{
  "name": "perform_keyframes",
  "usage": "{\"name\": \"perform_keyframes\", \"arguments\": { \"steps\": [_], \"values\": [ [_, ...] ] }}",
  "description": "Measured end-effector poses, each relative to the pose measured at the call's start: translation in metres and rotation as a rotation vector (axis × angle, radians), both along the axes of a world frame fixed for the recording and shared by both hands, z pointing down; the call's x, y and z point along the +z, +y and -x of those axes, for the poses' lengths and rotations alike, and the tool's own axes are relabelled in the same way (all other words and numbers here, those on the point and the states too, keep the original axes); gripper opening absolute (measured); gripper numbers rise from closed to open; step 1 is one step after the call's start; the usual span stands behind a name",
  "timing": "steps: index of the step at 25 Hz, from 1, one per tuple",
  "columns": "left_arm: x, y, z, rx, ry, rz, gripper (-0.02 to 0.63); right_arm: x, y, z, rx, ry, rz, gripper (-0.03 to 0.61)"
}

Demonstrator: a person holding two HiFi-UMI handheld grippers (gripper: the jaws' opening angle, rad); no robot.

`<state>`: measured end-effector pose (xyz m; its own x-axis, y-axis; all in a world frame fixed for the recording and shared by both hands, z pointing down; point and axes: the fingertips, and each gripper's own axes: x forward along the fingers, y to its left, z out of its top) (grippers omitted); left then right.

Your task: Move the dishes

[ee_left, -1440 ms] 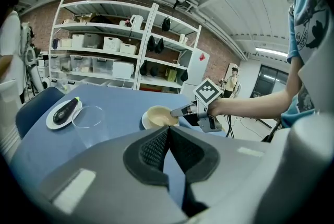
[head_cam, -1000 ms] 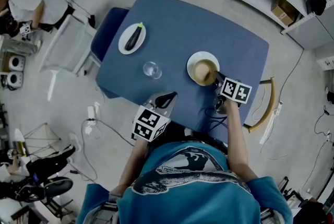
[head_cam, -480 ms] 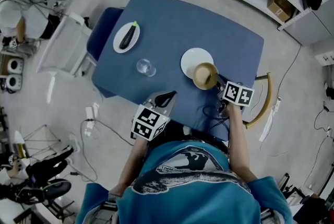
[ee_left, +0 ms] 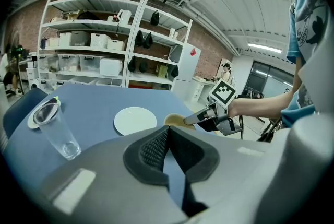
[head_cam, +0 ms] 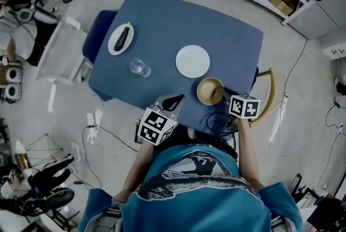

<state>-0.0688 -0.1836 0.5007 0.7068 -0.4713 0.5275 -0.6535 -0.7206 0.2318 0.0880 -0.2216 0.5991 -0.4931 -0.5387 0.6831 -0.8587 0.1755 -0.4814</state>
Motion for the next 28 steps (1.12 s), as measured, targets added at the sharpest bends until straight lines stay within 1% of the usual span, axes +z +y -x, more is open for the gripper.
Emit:
{"name": "perform_keyframes", "arguments": {
  "steps": [7, 12, 14, 16, 20, 22, 28],
  "values": [
    [0.001, 0.011, -0.026, 0.017, -0.002, -0.002, 0.014, 0.005, 0.021, -0.014, -0.028, 0.009, 0.007, 0.023],
    [0.000, 0.021, -0.035, 0.010, -0.004, -0.004, 0.014, 0.006, 0.027, -0.019, -0.049, 0.031, -0.012, 0.023],
    [0.001, 0.024, -0.039, 0.001, -0.008, -0.006, 0.014, 0.006, 0.029, -0.019, -0.069, 0.036, -0.023, 0.037],
    [0.001, 0.028, -0.041, -0.009, -0.010, -0.007, 0.012, 0.007, 0.031, -0.019, -0.090, 0.040, -0.030, 0.075],
    [0.001, 0.035, -0.044, -0.028, -0.012, -0.011, 0.014, 0.005, 0.034, -0.021, -0.102, 0.041, -0.054, 0.098],
    [0.001, 0.039, -0.044, -0.038, -0.016, -0.014, 0.013, 0.002, 0.034, -0.022, -0.110, 0.038, -0.069, 0.123],
    [0.000, 0.053, -0.048, -0.051, -0.019, -0.025, 0.014, -0.010, 0.042, -0.020, -0.139, 0.030, -0.133, 0.130]
  ]
}}
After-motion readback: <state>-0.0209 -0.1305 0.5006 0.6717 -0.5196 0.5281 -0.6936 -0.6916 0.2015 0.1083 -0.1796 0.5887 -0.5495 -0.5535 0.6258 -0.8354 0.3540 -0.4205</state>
